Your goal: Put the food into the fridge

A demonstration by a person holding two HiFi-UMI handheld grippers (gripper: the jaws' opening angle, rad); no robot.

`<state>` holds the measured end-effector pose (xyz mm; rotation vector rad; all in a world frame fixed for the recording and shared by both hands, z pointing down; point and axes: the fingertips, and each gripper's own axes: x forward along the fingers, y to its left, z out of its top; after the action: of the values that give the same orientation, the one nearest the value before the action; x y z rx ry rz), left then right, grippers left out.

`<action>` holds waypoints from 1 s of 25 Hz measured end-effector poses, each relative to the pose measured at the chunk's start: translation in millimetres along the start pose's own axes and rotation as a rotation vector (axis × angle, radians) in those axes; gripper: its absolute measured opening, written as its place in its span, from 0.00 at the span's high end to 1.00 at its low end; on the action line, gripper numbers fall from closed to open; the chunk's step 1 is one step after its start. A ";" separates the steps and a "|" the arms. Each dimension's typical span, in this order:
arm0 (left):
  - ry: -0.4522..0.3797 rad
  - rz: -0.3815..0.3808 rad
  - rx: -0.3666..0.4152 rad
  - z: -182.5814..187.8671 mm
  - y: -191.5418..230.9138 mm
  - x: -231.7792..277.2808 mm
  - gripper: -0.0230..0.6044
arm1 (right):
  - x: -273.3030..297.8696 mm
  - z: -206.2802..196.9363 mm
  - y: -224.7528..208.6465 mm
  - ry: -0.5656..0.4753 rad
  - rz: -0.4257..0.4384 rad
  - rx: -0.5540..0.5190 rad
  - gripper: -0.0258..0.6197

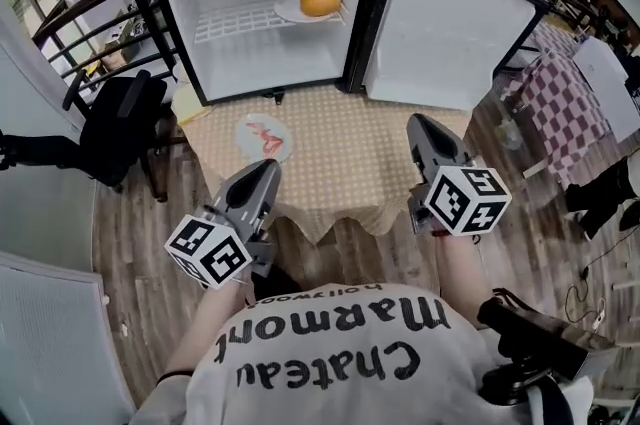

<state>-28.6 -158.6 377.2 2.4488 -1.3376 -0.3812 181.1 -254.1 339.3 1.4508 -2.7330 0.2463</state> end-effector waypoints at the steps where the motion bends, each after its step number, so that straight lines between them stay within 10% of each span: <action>1: 0.001 0.009 -0.006 -5.1 -10.1 -3.6 0.96 | -11.2 -3.7 -2.1 0.010 0.005 0.003 0.92; 25: 0.026 0.059 0.009 -49.9 -126.0 -55.8 0.96 | -116.1 -29.8 29.1 0.052 0.202 0.098 0.94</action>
<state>57.0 -39.6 376.3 2.4066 -1.4002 -0.3286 221.2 -138.2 352.7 1.1675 -2.8623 0.4240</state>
